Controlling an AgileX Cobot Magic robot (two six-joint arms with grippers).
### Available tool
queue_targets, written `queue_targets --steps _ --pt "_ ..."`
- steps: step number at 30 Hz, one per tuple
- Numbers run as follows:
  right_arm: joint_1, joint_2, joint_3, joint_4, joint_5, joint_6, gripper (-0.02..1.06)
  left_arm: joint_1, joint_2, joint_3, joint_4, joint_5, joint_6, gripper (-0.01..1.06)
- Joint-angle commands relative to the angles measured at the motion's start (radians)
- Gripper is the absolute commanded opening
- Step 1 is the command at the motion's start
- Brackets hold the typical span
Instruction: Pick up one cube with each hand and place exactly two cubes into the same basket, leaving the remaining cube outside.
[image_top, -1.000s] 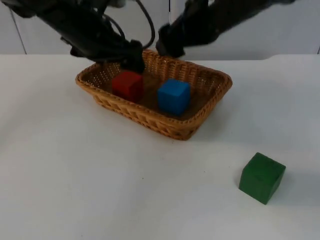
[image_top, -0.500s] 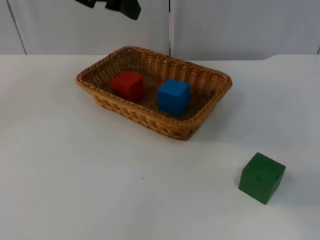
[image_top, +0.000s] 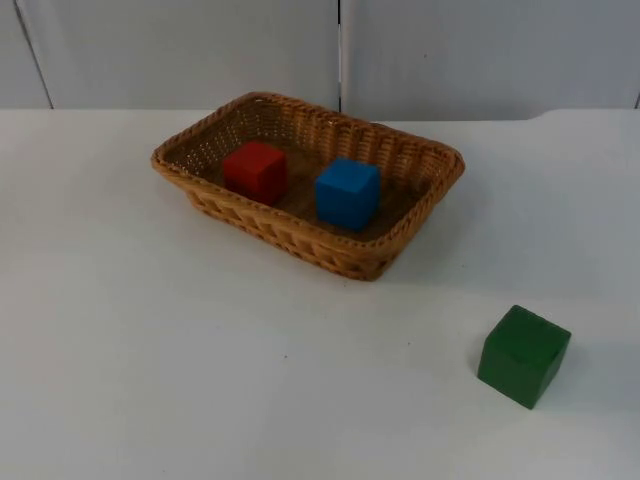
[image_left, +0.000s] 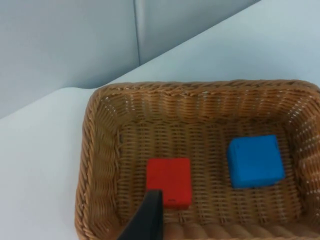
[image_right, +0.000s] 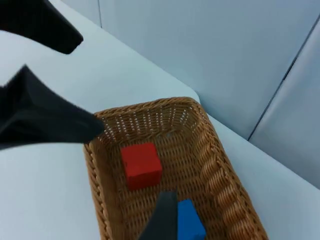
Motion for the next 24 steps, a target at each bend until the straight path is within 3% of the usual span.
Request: queue_targets --steps 1,24 --pt "-0.001 -0.048 0.047 0.003 -0.003 0.001 0.76 -0.005 -0.027 0.006 -0.009 0.025 -0.016 0.92" --pt "-0.001 -0.202 0.266 0.036 -0.039 0.018 0.76 -0.005 -0.170 0.006 -0.045 0.216 -0.016 0.92"
